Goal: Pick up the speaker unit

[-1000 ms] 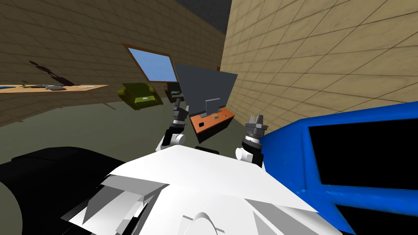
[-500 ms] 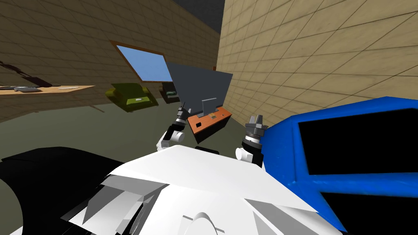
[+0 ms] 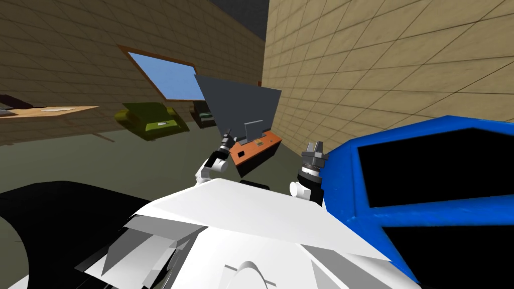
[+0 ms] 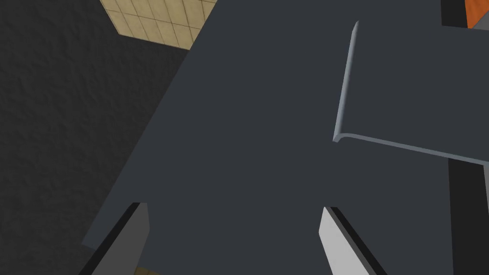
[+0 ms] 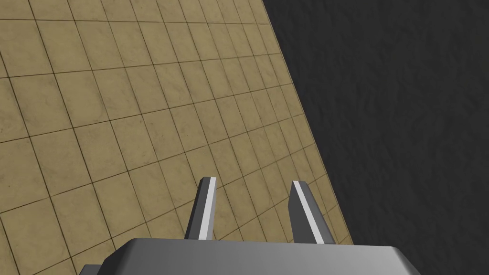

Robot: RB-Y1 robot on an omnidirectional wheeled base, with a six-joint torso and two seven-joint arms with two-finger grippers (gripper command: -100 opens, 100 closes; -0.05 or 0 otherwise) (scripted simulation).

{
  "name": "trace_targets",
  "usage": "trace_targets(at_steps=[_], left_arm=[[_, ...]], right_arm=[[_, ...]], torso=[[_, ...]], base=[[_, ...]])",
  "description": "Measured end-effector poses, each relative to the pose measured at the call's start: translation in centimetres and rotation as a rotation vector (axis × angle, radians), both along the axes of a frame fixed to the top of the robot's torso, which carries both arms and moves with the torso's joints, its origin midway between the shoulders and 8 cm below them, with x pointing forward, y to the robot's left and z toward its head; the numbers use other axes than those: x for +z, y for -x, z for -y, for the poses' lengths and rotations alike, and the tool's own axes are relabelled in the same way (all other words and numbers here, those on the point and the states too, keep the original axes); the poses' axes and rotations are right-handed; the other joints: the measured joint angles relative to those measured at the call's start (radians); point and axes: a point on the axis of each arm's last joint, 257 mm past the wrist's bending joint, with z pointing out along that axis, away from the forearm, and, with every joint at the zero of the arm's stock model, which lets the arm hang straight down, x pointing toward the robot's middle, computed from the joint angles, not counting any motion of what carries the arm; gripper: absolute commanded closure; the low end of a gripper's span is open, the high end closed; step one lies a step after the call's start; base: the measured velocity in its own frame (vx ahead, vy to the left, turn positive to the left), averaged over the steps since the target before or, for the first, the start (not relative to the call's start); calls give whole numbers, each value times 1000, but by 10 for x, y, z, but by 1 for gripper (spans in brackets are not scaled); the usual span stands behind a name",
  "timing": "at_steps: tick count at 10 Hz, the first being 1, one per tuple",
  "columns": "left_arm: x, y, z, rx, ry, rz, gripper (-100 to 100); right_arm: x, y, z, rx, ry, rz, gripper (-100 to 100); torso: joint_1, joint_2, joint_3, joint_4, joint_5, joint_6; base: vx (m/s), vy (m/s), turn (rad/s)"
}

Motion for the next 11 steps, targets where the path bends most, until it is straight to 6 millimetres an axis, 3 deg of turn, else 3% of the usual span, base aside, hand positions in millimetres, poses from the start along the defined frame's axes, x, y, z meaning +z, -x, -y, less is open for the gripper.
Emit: trace_targets(at_steps=[11], left_arm=[[-113,-41,-41,37,114,-364,-100]], right_arm=[[0,0,0,0,0,0,0]], torso=[[1,0,0,0,0,-1]], base=[[30,-30,-71]])
